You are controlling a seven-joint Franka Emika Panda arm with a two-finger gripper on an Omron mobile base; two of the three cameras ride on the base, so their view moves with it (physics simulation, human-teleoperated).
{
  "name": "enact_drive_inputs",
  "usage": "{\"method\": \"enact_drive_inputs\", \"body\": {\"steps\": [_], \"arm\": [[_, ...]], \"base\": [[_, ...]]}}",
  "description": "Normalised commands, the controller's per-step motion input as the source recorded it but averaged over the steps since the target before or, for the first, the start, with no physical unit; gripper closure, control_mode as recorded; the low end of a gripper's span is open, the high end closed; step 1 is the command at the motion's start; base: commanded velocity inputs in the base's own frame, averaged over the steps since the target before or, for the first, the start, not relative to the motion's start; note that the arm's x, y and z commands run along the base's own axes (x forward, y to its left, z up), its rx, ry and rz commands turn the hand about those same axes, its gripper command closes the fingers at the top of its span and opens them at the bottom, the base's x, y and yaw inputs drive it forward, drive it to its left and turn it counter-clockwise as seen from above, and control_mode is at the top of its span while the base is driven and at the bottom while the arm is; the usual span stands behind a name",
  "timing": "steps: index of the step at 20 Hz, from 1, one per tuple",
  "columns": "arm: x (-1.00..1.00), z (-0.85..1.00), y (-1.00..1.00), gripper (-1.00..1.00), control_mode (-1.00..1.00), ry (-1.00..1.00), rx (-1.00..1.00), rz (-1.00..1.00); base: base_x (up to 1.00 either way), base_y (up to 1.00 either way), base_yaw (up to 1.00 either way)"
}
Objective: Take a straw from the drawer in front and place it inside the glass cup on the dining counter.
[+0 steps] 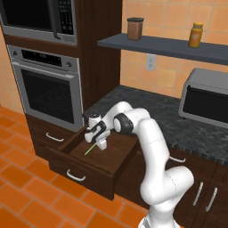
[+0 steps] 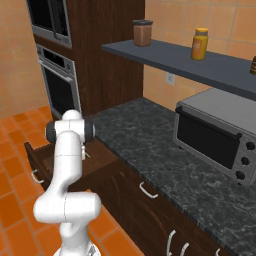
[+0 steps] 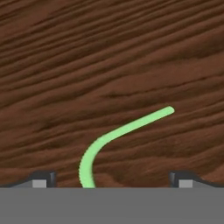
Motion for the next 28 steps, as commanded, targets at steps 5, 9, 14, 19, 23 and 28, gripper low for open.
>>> {"method": "enact_drive_inputs", "body": {"steps": [5,9,14,19,23,28], "arm": [[0.04,-0.58,0.0,-1.0,-1.0,0.0,0.0,0.0],[-0.05,-0.54,0.0,1.0,-1.0,-0.01,0.0,0.0],[-0.49,-1.0,0.21,1.0,-1.0,-0.08,0.0,0.0],[-0.59,-1.0,0.45,1.0,-1.0,-0.07,0.0,0.0],[-0.96,-1.0,0.48,1.0,-1.0,0.0,0.0,0.09],[-0.96,-1.0,0.4,1.0,-1.0,0.0,0.0,0.1]], "base": [[0.0,0.0,0.0],[0.0,0.0,0.0],[0.0,0.0,0.0],[0.0,0.0,0.0],[0.0,0.0,0.0],[0.0,0.0,0.0]]}}
